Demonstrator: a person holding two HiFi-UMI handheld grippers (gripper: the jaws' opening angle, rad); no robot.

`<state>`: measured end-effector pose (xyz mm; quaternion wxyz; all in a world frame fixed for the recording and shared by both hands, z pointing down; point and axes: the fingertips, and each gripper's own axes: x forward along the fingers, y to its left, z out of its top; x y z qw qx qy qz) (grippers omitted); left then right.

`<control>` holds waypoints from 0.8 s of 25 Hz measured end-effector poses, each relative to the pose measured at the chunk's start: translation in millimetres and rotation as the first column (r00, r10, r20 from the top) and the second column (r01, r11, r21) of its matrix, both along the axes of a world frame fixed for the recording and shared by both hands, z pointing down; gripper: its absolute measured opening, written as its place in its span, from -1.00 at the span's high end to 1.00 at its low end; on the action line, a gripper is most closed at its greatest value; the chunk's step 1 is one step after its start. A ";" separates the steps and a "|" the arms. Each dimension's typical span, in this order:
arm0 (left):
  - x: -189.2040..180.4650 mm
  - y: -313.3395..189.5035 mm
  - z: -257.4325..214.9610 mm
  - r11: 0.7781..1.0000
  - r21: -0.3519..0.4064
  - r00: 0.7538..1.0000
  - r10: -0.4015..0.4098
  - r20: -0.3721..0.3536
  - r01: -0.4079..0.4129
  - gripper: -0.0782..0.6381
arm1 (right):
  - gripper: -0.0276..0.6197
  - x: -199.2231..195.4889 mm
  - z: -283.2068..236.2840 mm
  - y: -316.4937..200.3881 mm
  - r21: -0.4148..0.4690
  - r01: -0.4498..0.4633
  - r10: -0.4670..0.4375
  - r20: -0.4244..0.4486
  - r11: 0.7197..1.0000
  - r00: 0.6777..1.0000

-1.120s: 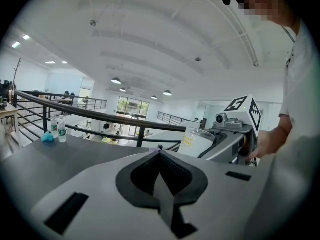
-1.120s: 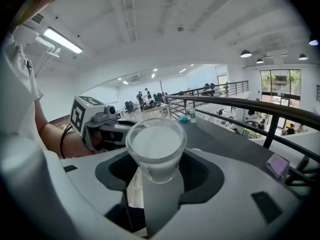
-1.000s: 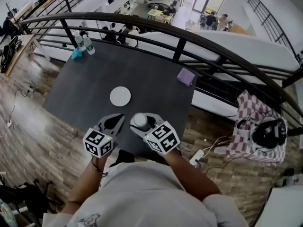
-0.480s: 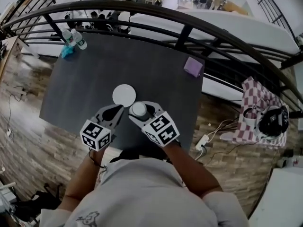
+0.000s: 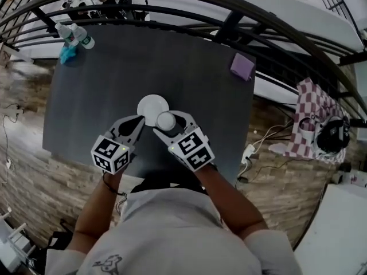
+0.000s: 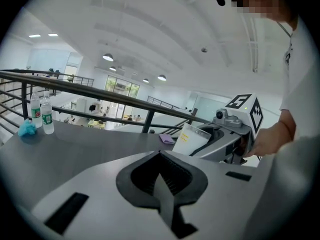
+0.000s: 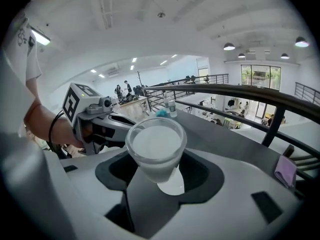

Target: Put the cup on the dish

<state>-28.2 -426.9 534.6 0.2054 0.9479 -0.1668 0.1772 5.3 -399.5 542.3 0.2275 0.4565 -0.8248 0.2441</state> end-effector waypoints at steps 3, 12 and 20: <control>-0.9 -14.3 21.8 1.000 -0.023 1.000 0.009 0.013 -0.008 0.79 | 0.10 0.7 23.2 -16.4 -0.002 -0.002 0.002 -0.037 1.000 0.999; -3.1 -40.4 99.5 0.995 -0.095 0.997 0.023 0.071 -0.016 0.79 | 0.10 -1.7 98.2 -45.5 -0.037 -0.006 0.004 -0.078 0.999 0.997; 1.4 -55.4 147.1 0.991 -0.133 0.995 0.012 0.101 0.001 0.79 | 0.10 -1.2 156.7 -62.7 -0.071 -0.003 -0.003 -0.082 0.997 0.997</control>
